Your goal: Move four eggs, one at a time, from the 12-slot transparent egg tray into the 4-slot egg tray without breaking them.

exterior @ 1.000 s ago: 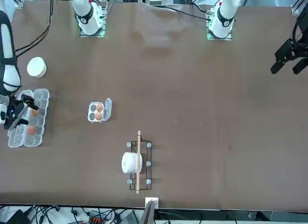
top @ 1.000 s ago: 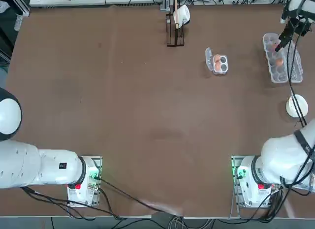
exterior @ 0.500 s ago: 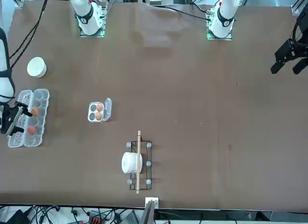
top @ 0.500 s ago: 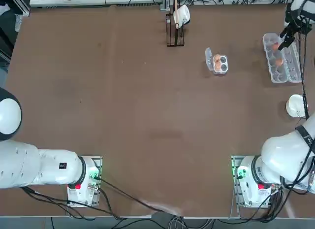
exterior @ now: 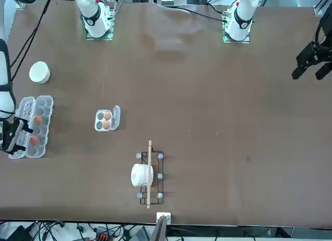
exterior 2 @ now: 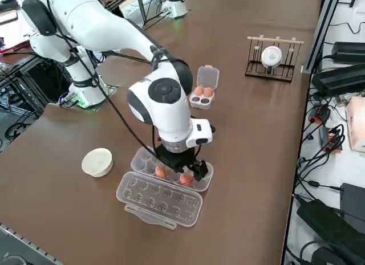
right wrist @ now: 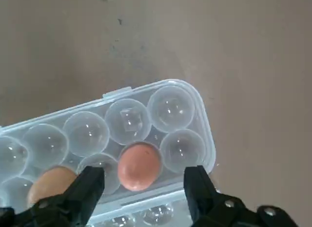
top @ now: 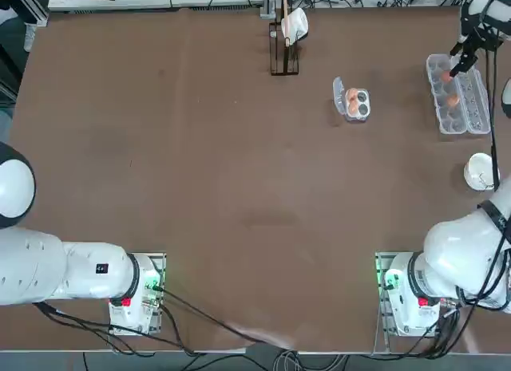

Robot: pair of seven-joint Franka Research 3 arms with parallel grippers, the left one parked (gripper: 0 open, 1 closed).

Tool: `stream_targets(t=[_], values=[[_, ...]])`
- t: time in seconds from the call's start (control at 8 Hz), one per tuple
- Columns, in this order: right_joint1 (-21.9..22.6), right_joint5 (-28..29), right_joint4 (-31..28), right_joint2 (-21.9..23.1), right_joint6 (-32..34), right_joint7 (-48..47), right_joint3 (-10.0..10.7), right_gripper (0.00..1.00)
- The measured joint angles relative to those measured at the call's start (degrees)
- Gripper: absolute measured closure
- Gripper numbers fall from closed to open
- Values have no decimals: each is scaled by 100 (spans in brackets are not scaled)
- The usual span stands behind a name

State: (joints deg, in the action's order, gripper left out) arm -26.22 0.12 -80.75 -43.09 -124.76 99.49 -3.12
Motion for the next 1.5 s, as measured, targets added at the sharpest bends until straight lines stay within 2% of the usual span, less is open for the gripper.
stream_targets(t=[1.0,1.5], values=[[-77,0,30,-294,7,235,-5,11],[-147,0,30,-317,7,282,-4,22]])
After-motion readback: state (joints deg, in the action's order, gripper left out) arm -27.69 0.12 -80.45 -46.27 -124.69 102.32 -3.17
